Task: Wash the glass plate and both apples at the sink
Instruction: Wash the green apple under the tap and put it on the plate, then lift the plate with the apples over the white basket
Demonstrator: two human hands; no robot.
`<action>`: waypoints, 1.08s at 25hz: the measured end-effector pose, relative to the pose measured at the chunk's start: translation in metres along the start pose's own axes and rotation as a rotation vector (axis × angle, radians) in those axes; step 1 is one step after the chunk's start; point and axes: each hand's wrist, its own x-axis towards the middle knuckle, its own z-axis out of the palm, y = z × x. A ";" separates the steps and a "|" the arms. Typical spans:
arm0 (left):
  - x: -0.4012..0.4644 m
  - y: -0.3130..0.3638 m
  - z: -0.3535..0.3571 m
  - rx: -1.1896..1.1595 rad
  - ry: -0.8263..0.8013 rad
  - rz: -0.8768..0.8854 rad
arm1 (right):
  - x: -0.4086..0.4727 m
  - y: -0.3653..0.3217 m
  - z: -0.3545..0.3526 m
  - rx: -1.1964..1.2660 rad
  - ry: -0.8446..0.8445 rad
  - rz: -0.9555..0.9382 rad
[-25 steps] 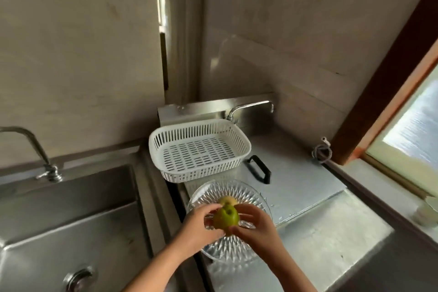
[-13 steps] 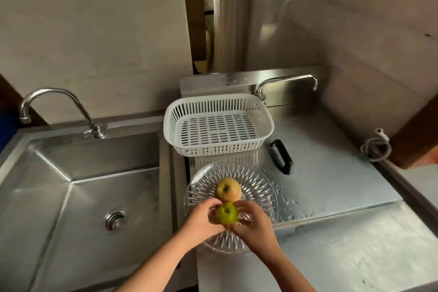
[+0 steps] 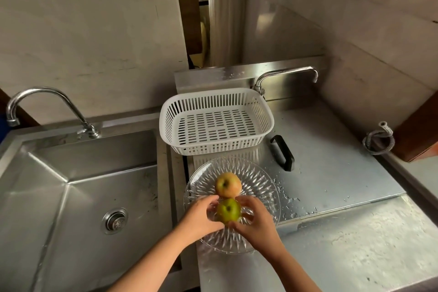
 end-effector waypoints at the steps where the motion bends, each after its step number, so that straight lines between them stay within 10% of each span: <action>1: -0.002 0.000 -0.002 -0.006 -0.006 0.000 | 0.000 0.000 -0.003 -0.012 -0.014 0.011; 9: -0.001 -0.008 -0.051 -0.253 0.373 -0.163 | 0.013 0.011 -0.048 -0.245 0.297 0.187; 14: -0.007 -0.012 -0.042 -0.605 0.100 -0.394 | 0.024 0.013 -0.054 -0.252 0.187 0.412; 27: -0.041 -0.022 -0.067 -0.861 0.060 -0.307 | 0.009 -0.002 -0.073 0.189 0.147 0.464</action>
